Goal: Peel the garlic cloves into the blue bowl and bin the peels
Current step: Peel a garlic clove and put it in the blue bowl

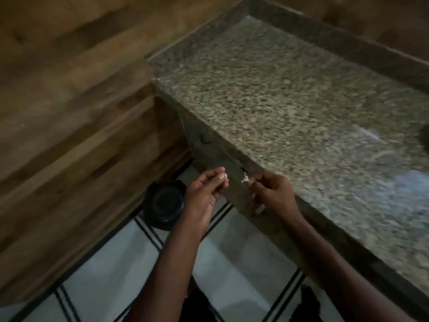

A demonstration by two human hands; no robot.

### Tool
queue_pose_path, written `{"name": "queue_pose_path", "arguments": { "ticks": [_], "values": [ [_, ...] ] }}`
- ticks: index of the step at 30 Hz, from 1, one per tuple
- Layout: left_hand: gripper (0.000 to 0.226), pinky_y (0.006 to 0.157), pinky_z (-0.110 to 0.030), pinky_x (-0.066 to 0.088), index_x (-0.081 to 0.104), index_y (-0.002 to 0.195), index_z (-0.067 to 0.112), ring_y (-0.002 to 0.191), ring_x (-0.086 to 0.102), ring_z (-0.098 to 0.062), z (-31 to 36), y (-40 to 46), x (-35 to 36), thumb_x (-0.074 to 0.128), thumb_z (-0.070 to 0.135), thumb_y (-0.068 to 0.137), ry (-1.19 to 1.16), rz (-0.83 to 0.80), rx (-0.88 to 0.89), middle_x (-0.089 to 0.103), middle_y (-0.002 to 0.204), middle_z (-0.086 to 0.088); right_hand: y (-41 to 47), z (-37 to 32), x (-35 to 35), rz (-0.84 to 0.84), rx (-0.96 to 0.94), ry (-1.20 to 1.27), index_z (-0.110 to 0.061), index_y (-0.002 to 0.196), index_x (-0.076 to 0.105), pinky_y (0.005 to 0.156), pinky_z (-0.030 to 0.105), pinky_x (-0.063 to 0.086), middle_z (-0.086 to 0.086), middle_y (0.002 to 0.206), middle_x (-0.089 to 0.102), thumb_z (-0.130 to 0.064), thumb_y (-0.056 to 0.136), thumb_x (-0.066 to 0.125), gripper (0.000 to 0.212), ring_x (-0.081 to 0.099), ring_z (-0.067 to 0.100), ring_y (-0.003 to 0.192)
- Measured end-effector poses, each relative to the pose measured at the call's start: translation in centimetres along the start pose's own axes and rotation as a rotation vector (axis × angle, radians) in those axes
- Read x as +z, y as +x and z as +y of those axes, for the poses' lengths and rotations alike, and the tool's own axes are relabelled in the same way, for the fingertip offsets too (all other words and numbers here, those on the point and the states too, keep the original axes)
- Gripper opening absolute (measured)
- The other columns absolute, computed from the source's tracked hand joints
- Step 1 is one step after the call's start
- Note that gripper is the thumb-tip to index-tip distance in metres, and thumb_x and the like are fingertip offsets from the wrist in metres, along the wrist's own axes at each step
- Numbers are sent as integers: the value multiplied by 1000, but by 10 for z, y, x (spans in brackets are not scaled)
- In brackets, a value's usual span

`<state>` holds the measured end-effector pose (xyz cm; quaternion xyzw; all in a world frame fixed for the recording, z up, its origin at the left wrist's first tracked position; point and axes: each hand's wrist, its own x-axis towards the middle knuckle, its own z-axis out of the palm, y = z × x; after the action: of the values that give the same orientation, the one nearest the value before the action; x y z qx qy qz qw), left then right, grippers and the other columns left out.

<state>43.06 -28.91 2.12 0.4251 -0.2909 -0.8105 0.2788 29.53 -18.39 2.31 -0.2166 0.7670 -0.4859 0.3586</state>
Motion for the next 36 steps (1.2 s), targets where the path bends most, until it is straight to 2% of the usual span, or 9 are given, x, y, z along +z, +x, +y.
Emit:
{"name": "queue_pose_path", "arguments": {
  "ticks": [2,7,10,14,21,27,32,34,36],
  "values": [
    [17,71,-18,58,70,101,3,76,70,-10,30,10,-47,61,-9,94,-2,38,7,74,82,-4,4,-11,51,-20,18,0,-1,86,69,45,18,47,7,63,67,-2,97,60,14,61,8,48],
    [17,72,-18,59,71,100,3,76,71,-10,80,32,-140,62,-10,93,-4,134,-14,74,84,-5,15,-28,149,-70,32,12,-5,86,71,56,32,56,9,66,70,-7,98,63,15,67,19,56],
    [17,75,-20,60,73,100,4,80,72,-12,98,50,-183,65,-9,92,-16,182,-29,75,89,-7,23,-34,195,-108,60,15,-3,90,70,59,30,59,14,74,72,-7,99,62,13,69,23,62],
    [16,75,-22,60,73,100,4,84,73,-14,103,77,-230,67,-8,91,-26,219,-29,77,93,-8,40,-27,242,-195,86,-23,-6,95,67,62,27,60,11,83,72,-11,100,60,10,71,25,71],
    [16,75,-21,59,73,100,6,85,72,-15,87,128,-297,67,-6,92,-14,247,-78,75,96,-9,78,21,304,-207,153,-102,-6,91,69,64,38,61,12,77,72,-13,100,62,13,70,25,67],
    [17,77,-23,58,75,101,6,89,73,-16,52,173,-339,69,-6,91,21,271,-133,76,98,-9,114,87,350,-176,281,-210,-7,85,72,66,36,62,14,75,73,-10,97,65,13,72,29,69],
    [16,74,-20,59,74,98,4,82,74,-11,9,205,-370,66,-9,92,73,299,-196,78,89,-3,152,149,384,-180,421,-233,-8,78,73,68,44,62,20,76,74,-4,91,70,13,67,25,60],
    [16,72,-20,59,74,95,4,83,74,-12,-11,219,-382,65,-9,93,107,305,-216,78,90,-4,166,178,394,-182,446,-281,-10,72,73,68,46,63,20,72,74,-8,87,72,15,68,26,57],
    [15,71,-19,59,73,93,4,84,72,-15,-34,238,-395,66,-9,93,184,326,-233,76,92,-6,184,212,405,-197,447,-377,-15,66,73,71,47,64,11,66,74,-17,84,76,18,73,27,62]
  ]
}}
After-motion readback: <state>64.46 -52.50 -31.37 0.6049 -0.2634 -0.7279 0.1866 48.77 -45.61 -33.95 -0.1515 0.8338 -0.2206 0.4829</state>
